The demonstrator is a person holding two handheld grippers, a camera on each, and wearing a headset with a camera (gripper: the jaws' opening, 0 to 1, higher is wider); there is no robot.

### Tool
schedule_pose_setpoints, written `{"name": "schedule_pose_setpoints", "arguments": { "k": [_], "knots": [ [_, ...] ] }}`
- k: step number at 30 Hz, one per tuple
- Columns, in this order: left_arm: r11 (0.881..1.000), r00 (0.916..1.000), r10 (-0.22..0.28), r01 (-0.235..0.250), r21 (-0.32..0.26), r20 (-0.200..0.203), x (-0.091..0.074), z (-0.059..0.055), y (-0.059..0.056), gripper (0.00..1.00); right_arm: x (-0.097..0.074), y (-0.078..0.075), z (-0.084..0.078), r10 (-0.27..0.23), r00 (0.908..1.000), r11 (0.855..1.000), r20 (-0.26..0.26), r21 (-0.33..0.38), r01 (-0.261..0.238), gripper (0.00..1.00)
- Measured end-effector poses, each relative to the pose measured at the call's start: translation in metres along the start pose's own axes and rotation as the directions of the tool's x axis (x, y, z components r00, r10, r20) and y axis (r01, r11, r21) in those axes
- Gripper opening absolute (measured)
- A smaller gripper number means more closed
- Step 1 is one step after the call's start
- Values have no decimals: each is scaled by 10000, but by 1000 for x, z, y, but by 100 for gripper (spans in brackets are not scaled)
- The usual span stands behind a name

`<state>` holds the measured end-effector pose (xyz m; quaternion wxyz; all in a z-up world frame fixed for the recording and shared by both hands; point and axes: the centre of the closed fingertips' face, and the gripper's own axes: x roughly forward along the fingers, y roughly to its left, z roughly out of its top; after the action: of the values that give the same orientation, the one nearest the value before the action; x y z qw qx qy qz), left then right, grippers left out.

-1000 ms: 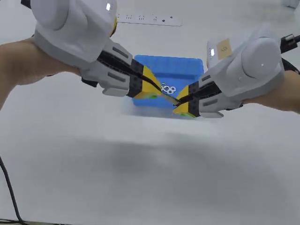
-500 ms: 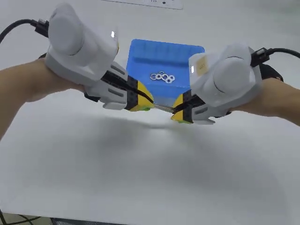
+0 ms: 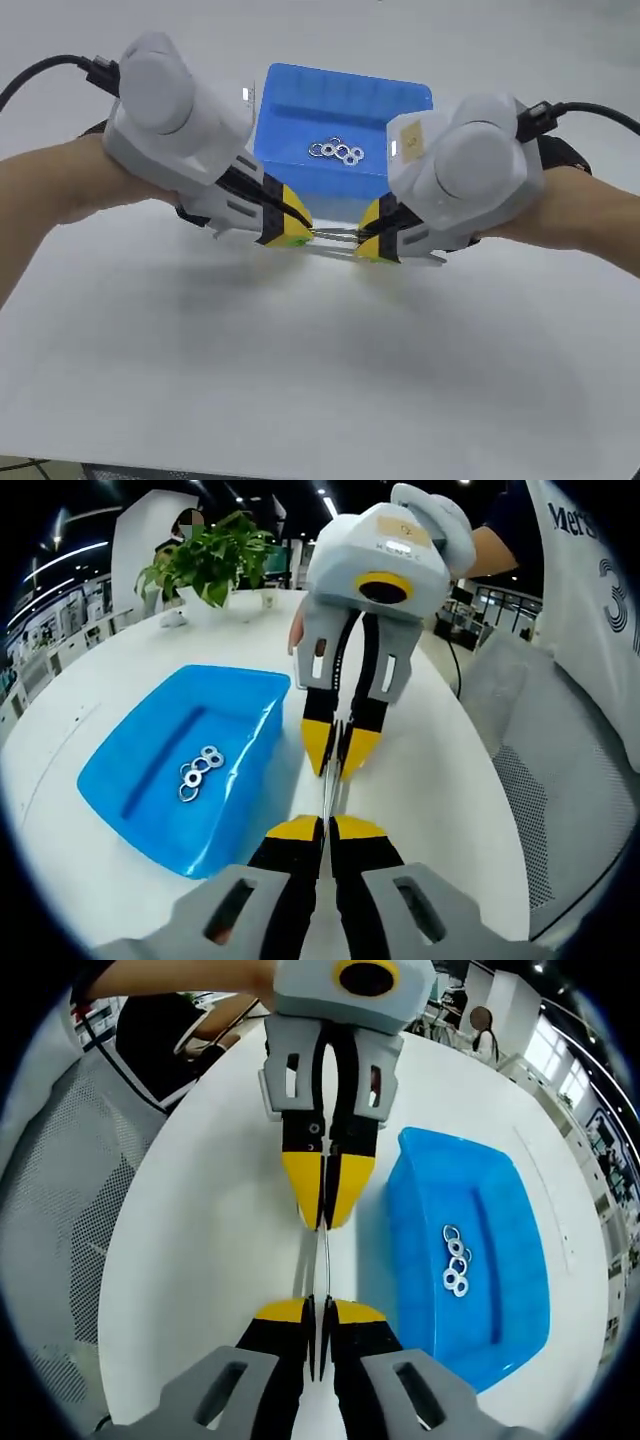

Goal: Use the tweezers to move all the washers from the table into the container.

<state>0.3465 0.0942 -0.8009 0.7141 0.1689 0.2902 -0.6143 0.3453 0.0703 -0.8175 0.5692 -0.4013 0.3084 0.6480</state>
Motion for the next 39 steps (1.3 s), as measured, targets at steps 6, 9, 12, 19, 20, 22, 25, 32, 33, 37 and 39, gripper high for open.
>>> {"name": "schedule_pose_setpoints", "arguments": {
  "k": [6,9,12,19,20,22,25,32,33,37,39],
  "knots": [
    [10000,10000,46,-46,-36,-56,0,0,-1,7,-1,-2,0,-228,9997,9997,51,74,227,10],
    [10000,9999,59,-59,-68,-95,1,0,0,7,-1,-1,0,-424,9990,9991,147,71,423,11],
    [10000,9998,-8,7,-45,-194,2,-1,-2,7,-2,-4,-2,-636,9973,9976,375,288,626,12],
    [10000,9995,-4,1,-95,-313,5,-3,-2,7,-3,-2,-3,-629,9960,9976,630,327,609,14],
    [9999,9996,-40,37,-113,-296,5,-3,-2,7,-3,-3,-3,-632,9958,9974,657,391,608,15],
    [9999,9997,-89,87,-116,-240,5,-2,-3,7,-3,-3,-4,-665,9954,9970,685,434,636,16],
    [9998,9997,-19,14,-196,-261,6,-1,0,7,-3,-4,-4,-678,9952,9965,704,546,640,17],
    [9976,9995,120,-140,-685,-295,-5,-2,0,13,-9,-1,-8,-820,9946,9950,641,617,781,21],
    [9974,9993,153,-176,-701,-345,-7,-3,-1,14,-13,-3,-8,-968,9925,9932,749,716,914,21],
    [9939,9962,671,-716,-834,-557,-17,-7,-2,26,-34,-7,0,-1585,9751,9763,1553,1721,1313,22],
    [9907,9899,1247,-1279,-460,-671,-24,-8,-1,29,-47,-9,-1,-1988,9642,9702,1753,1741,1684,25]
  ]
}}
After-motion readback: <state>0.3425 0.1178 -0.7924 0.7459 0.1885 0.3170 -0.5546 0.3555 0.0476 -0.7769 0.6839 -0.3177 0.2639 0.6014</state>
